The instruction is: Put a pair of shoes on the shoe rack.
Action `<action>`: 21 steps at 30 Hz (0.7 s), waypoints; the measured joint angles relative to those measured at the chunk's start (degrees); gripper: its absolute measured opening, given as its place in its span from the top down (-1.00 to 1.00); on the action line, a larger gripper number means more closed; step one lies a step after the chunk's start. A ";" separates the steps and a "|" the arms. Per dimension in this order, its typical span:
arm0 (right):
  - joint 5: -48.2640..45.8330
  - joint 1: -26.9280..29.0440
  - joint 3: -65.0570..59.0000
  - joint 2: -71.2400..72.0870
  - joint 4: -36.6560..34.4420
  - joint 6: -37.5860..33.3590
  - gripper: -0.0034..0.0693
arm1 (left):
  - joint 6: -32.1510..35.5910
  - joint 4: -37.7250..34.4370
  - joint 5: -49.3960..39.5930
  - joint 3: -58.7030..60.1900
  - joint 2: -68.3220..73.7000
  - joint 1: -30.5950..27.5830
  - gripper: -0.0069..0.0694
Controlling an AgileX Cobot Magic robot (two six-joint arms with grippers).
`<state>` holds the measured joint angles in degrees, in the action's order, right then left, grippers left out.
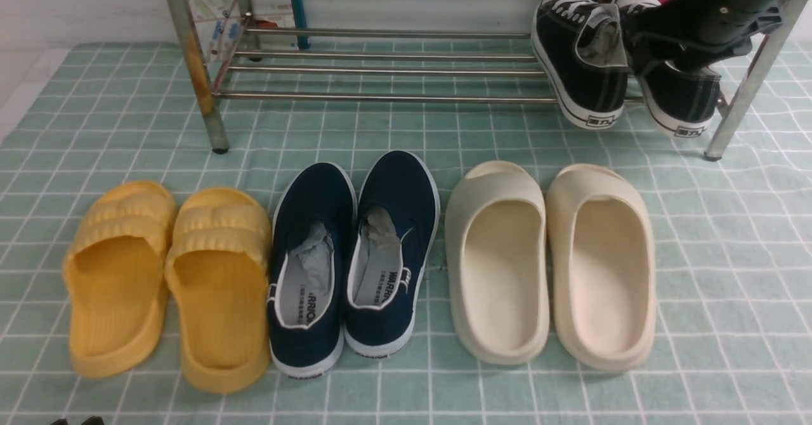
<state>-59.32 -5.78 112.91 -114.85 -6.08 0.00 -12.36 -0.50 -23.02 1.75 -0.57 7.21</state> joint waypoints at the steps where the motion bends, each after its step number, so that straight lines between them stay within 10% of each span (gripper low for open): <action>1: 0.29 0.00 -2.36 2.47 -0.03 -0.36 -0.23 | 0.00 0.00 0.00 0.00 0.00 0.00 0.19; 9: 5.52 0.00 -12.28 20.09 0.41 -2.20 0.88 | 0.00 0.00 0.00 0.00 0.00 0.00 0.19; 21: 36.03 0.00 -50.78 64.92 7.05 -3.58 0.92 | 0.00 0.00 0.00 0.00 0.00 0.00 0.19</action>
<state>-23.30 -5.78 62.14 -49.93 0.98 -3.58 -12.36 -0.50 -23.02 1.75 -0.57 7.21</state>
